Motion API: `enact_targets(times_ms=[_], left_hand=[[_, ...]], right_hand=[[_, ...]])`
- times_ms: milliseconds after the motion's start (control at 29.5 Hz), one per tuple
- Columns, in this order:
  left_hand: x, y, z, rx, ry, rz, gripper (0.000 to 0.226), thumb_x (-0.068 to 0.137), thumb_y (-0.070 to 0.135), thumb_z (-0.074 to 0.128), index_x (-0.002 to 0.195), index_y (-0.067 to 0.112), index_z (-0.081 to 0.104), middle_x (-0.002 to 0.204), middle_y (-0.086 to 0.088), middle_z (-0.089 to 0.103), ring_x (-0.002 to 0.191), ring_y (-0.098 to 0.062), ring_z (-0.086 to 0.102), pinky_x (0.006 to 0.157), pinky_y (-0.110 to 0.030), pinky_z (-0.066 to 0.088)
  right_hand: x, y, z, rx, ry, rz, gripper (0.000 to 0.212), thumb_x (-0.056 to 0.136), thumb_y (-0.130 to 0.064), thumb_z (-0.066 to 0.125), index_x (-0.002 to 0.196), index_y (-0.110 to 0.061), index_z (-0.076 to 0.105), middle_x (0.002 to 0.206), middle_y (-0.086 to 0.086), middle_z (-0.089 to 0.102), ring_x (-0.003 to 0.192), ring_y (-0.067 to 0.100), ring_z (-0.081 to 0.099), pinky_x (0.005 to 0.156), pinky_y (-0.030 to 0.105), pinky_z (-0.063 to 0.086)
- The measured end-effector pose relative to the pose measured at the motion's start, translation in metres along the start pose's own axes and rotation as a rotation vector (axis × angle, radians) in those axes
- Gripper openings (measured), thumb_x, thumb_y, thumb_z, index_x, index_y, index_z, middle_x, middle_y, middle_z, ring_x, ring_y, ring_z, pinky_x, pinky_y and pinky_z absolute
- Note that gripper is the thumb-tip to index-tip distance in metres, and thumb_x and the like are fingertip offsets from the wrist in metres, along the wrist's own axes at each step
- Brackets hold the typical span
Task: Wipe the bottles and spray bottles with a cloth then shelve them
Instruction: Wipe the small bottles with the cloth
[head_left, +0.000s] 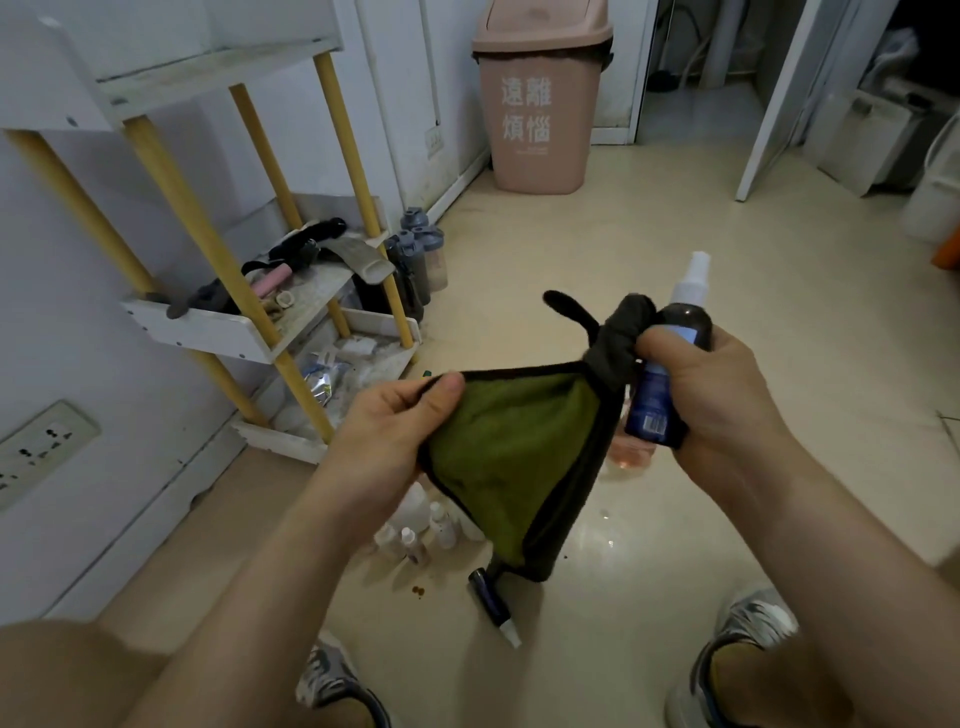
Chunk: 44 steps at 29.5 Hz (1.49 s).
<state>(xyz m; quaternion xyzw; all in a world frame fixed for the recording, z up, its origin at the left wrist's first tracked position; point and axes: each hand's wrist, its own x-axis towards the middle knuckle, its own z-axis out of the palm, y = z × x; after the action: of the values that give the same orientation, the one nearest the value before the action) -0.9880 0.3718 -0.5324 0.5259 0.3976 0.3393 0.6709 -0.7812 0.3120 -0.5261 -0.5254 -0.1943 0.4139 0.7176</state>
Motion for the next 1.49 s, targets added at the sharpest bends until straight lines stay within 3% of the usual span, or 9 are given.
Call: enact_targets(times_ms=[169, 305, 508, 712, 847, 1017, 1084, 1321, 1491], left_hand=[[0.001, 0.007, 0.016, -0.357, 0.116, 0.017, 0.033, 0.084, 0.030, 0.059, 0.098, 0.003, 0.071, 0.095, -0.016, 0.071, 0.082, -0.024, 0.070, 0.075, -0.037, 0.061], [-0.003, 0.012, 0.015, -0.574, -0.008, -0.003, 0.029, 0.085, 0.027, 0.057, 0.099, 0.008, 0.074, 0.101, -0.011, 0.072, 0.088, -0.022, 0.069, 0.076, -0.038, 0.060], [-0.011, 0.016, -0.002, -0.518, -0.468, 0.185, 0.049, 0.070, -0.001, 0.069, 0.118, 0.004, 0.068, 0.111, -0.015, 0.069, 0.103, -0.028, 0.067, 0.087, -0.038, 0.058], [-0.019, 0.021, 0.008, 0.131, -0.210, 0.356, 0.023, 0.073, 0.022, 0.074, 0.096, 0.016, 0.075, 0.082, 0.001, 0.075, 0.060, -0.007, 0.066, 0.052, -0.020, 0.050], [-0.024, 0.028, 0.010, 0.415, -0.154, 0.464, 0.007, 0.083, 0.011, 0.070, 0.086, 0.017, 0.072, 0.067, 0.008, 0.069, 0.054, -0.003, 0.060, 0.050, -0.018, 0.047], [-0.021, 0.016, 0.031, 0.148, 0.179, 0.350, 0.019, 0.091, 0.006, 0.060, 0.075, 0.011, 0.070, 0.057, 0.005, 0.065, 0.047, -0.004, 0.056, 0.045, -0.016, 0.043], [-0.017, 0.015, 0.027, 0.101, 0.168, 0.327, 0.014, 0.089, 0.013, 0.065, 0.077, 0.012, 0.073, 0.063, -0.001, 0.068, 0.050, -0.008, 0.057, 0.047, -0.019, 0.044], [-0.009, 0.015, -0.002, 0.099, -0.282, 0.459, 0.021, 0.072, 0.023, 0.082, 0.085, 0.008, 0.076, 0.078, -0.008, 0.064, 0.063, -0.016, 0.060, 0.055, -0.022, 0.048], [-0.006, 0.005, 0.002, -0.090, -0.143, 0.380, 0.016, 0.076, 0.019, 0.078, 0.091, 0.014, 0.079, 0.090, -0.005, 0.076, 0.084, -0.021, 0.072, 0.072, -0.031, 0.058]], right_hand=[[-0.006, 0.010, -0.002, -0.995, -0.016, -0.475, 0.018, 0.081, -0.018, 0.066, 0.090, -0.021, 0.051, 0.081, 0.000, 0.055, 0.070, 0.020, 0.053, 0.062, 0.036, 0.045], [-0.038, -0.002, 0.018, -0.862, -0.418, -0.375, 0.021, 0.079, -0.027, 0.068, 0.085, -0.033, 0.049, 0.075, -0.006, 0.058, 0.064, 0.010, 0.060, 0.055, 0.026, 0.048], [-0.044, -0.006, 0.028, -0.829, -0.511, -0.301, 0.021, 0.073, -0.016, 0.071, 0.078, -0.027, 0.054, 0.069, -0.001, 0.060, 0.062, 0.025, 0.065, 0.057, 0.040, 0.056], [-0.048, -0.022, 0.022, -0.693, -0.916, 0.159, 0.014, 0.074, -0.011, 0.071, 0.085, -0.009, 0.063, 0.066, 0.005, 0.065, 0.056, 0.016, 0.062, 0.061, 0.027, 0.056], [-0.054, -0.023, 0.029, -0.883, -0.810, 0.087, 0.013, 0.078, -0.010, 0.071, 0.082, -0.017, 0.061, 0.058, -0.003, 0.062, 0.048, 0.007, 0.060, 0.053, 0.019, 0.050], [-0.063, 0.015, 0.039, -1.506, -0.341, -0.655, 0.034, 0.084, -0.039, 0.065, 0.085, -0.023, 0.035, 0.062, -0.011, 0.039, 0.052, 0.013, 0.044, 0.045, 0.024, 0.027], [-0.060, 0.016, 0.037, -1.537, -0.304, -0.737, 0.036, 0.084, -0.041, 0.065, 0.085, -0.023, 0.034, 0.061, -0.012, 0.035, 0.048, 0.008, 0.037, 0.044, 0.022, 0.023], [-0.037, -0.005, 0.016, -0.469, -1.133, 0.445, 0.012, 0.074, -0.006, 0.062, 0.063, -0.012, 0.061, 0.057, 0.009, 0.056, 0.047, 0.022, 0.052, 0.054, 0.028, 0.047], [-0.044, -0.005, 0.025, -0.686, -0.857, 0.260, 0.010, 0.081, -0.008, 0.066, 0.075, -0.012, 0.059, 0.060, 0.008, 0.061, 0.051, 0.021, 0.059, 0.054, 0.031, 0.052]])
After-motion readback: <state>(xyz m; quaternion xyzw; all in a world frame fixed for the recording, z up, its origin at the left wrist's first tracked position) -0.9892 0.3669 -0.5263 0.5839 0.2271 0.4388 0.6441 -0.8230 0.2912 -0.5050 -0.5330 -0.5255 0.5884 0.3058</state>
